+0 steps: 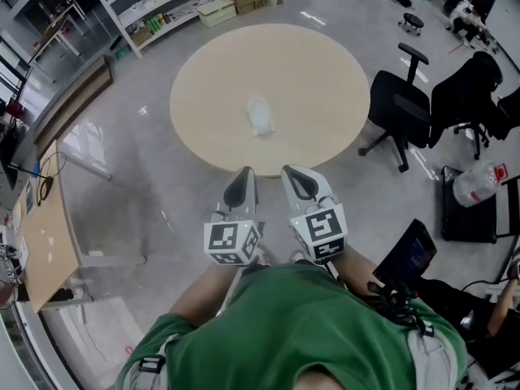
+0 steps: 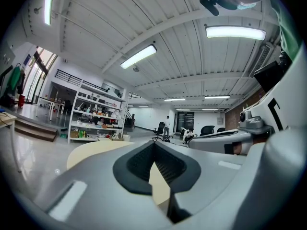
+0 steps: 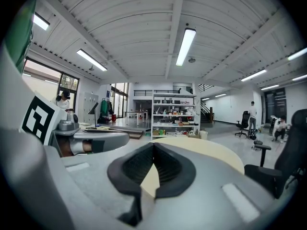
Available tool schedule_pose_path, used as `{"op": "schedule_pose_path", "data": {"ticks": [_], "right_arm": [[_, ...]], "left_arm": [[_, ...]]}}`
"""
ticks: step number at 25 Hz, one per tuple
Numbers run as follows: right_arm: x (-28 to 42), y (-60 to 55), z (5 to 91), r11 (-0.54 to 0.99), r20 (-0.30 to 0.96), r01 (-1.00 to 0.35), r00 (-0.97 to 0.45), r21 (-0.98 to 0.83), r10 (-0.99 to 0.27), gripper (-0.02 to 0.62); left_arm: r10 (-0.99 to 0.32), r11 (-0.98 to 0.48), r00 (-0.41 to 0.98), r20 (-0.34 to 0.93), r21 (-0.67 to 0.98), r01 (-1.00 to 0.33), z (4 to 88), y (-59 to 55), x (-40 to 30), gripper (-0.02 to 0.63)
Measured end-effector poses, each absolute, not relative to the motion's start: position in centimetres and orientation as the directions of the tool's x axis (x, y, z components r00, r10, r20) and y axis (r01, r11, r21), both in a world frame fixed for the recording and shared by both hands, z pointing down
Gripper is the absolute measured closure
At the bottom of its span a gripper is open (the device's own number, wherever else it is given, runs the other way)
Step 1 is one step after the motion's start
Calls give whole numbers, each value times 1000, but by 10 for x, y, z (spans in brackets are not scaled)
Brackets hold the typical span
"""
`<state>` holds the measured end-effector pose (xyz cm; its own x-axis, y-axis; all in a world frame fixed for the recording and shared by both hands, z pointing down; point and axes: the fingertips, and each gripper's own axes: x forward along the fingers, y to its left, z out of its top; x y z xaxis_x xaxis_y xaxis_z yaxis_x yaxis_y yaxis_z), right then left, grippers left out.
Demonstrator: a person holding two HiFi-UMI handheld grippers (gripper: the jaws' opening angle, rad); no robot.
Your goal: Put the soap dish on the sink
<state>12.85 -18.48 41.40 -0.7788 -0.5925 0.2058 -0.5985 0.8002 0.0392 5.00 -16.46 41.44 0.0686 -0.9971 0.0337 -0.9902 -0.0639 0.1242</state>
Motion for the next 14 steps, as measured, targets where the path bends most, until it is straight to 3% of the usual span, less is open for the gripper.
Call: {"op": "schedule_pose_path", "data": {"ticks": [14], "right_arm": [[113, -194, 419, 793, 225, -608, -767, 46, -601, 592]], "left_arm": [[-995, -86, 93, 44, 133, -987, 418, -176, 36, 600]]}}
